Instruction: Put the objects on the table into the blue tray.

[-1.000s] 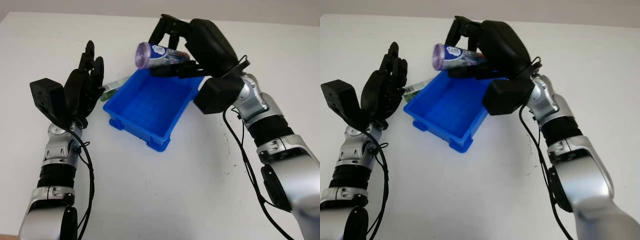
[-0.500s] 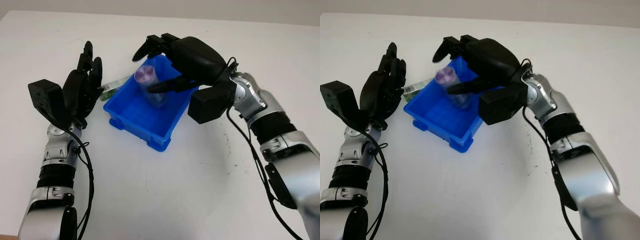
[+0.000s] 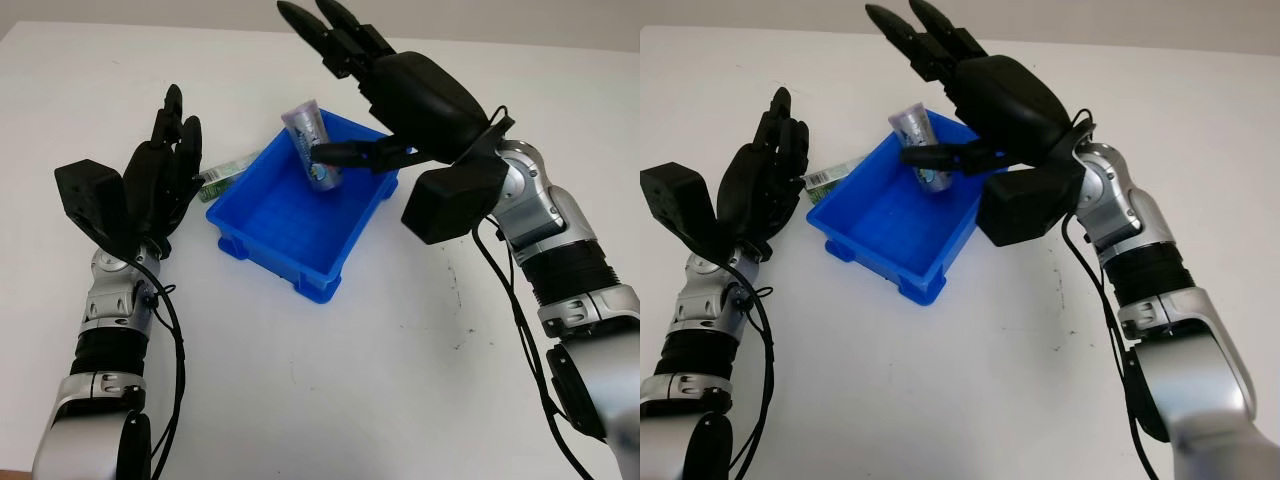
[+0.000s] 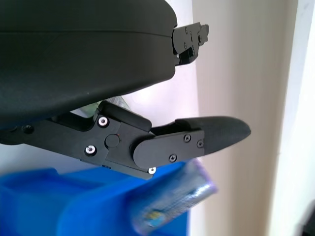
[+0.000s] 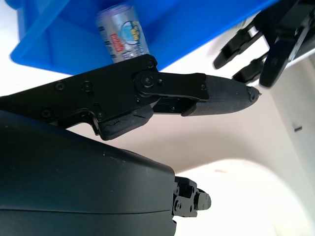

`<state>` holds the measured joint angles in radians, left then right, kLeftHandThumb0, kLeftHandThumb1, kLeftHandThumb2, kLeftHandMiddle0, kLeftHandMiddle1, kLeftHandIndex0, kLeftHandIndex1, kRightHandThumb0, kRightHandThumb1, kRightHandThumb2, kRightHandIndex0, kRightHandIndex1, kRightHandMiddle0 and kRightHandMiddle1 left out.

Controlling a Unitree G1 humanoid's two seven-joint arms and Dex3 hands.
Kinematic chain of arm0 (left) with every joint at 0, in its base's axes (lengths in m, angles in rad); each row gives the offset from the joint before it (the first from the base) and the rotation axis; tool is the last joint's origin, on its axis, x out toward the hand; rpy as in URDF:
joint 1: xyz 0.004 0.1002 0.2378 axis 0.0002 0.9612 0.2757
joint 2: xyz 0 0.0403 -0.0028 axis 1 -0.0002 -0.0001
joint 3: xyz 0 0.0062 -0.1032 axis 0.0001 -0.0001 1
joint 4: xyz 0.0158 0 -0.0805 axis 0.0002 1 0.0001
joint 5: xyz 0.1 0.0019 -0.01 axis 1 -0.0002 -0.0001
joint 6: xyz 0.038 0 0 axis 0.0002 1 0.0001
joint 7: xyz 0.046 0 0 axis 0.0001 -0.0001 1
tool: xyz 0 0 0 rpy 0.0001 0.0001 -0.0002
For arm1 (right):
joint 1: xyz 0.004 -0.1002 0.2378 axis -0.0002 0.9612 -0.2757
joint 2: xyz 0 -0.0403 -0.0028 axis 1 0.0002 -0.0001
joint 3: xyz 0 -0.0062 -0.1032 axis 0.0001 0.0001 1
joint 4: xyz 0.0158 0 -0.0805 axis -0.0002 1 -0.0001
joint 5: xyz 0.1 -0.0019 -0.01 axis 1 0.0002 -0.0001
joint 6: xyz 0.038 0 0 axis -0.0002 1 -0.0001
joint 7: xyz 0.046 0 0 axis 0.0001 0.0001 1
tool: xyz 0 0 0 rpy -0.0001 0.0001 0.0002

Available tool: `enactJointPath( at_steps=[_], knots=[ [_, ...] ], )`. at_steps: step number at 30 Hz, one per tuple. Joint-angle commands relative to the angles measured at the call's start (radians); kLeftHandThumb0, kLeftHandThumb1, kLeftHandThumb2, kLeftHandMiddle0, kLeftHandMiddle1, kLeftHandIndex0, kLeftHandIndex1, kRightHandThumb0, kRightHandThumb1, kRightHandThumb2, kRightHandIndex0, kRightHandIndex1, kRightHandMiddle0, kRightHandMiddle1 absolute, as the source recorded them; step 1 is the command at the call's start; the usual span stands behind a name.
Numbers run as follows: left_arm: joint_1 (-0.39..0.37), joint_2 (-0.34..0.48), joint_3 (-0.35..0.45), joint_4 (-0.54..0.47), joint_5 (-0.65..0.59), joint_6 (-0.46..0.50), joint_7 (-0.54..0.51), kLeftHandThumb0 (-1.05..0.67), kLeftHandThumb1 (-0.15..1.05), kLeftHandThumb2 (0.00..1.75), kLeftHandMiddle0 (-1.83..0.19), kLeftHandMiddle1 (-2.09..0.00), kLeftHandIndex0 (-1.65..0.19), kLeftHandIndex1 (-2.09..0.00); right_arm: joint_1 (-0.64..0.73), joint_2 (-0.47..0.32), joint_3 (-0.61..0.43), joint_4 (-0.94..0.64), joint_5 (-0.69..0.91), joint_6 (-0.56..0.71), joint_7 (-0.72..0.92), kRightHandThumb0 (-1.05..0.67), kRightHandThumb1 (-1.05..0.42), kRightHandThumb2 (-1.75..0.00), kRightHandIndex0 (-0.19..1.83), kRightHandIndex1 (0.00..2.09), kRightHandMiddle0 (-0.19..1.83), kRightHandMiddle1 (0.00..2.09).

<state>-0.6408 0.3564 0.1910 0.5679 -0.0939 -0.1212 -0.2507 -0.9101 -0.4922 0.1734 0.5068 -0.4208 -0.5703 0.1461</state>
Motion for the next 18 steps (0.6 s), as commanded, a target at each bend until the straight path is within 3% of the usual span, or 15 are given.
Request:
enactJointPath(
  at_steps=[1,5,8,13,18],
  knots=[
    [-0.032,0.057,-0.026,0.0,0.066,-0.026,0.025,-0.69,1.05,0.41,0.16,-0.05,0.15,-0.04,0.031,-0.024,-0.038,-0.043,0.025,0.01,-0.007,-0.84,-1.05,-0.54,-0.15,0.07,-0.12,0.1],
    [-0.087,0.158,-0.072,0.022,0.171,-0.007,0.012,-0.67,1.05,0.23,0.16,-0.05,0.15,-0.04,0.084,-0.043,-0.101,-0.101,0.079,0.067,-0.001,-0.83,-1.05,-0.56,-0.15,0.06,-0.12,0.1],
    [-0.151,0.225,-0.106,0.062,0.233,0.017,-0.004,-0.65,1.05,0.11,0.05,-0.07,0.1,-0.06,0.134,-0.047,-0.169,-0.128,0.164,0.114,0.009,-0.81,-1.05,-0.62,-0.12,0.07,-0.12,0.1],
    [-0.233,0.304,-0.201,0.129,0.38,0.01,0.006,-0.7,1.04,0.09,-0.02,-0.08,0.09,-0.07,0.243,-0.025,-0.273,-0.202,0.333,0.23,0.042,-0.78,-1.05,-0.64,-0.12,0.07,-0.12,0.1],
    [-0.328,0.36,-0.338,0.218,0.548,-0.044,-0.015,-0.74,1.05,0.1,0.07,-0.04,0.07,-0.06,0.326,-0.006,-0.319,-0.266,0.437,0.332,0.074,-0.75,-1.05,-0.61,-0.14,0.05,-0.12,0.08]
  ],
)
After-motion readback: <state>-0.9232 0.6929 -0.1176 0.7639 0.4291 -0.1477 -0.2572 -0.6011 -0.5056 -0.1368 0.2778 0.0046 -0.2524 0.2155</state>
